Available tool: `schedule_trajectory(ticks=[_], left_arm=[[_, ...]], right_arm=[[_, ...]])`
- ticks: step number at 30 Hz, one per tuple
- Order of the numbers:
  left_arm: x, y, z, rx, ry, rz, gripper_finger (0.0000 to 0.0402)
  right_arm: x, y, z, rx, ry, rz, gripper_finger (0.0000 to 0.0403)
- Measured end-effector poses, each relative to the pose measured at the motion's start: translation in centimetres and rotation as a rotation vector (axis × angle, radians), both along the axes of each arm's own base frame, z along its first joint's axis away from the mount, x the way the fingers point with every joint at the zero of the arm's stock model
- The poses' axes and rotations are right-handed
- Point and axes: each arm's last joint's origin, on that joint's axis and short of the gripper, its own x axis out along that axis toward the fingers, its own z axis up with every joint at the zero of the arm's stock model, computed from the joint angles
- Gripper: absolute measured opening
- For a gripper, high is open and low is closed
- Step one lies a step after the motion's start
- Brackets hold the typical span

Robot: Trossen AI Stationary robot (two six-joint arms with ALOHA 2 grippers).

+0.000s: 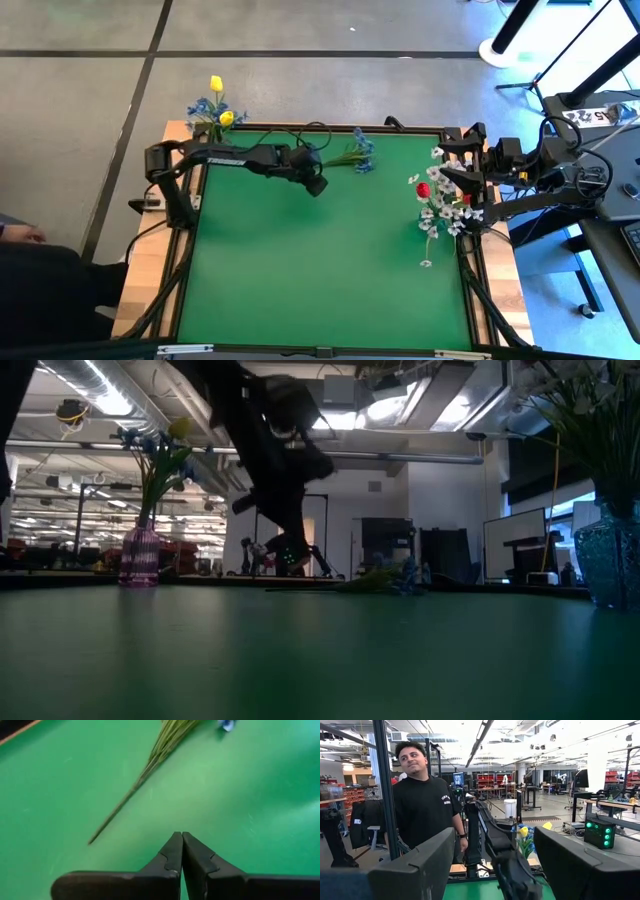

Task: Sort flowers into vase by color
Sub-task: Put the blue flowers into the violet vase

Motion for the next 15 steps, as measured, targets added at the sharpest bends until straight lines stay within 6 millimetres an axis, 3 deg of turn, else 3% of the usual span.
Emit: schedule_trajectory(ticks=[7, 10, 15], left_arm=[[-0.2, -1.2, 0.9, -0.059, -0.015, -0.095, 0.0022], [-0.4, -1.6, 0.7, -0.118, 0.001, -0.122, 0.0045], [0.1, -1.5, 0.9, -0.073, -0.038, -0.151, 0.0097]], right_arm=[[0.0, 0.0, 0.0, 0.000, -0.001, -0.001, 0.0273], [0.0, 0.0, 0.0, 0.001, 0.000, -0.004, 0.0273], [0.0, 0.0, 0.0, 0.001, -0.003, -0.004, 0.0273]])
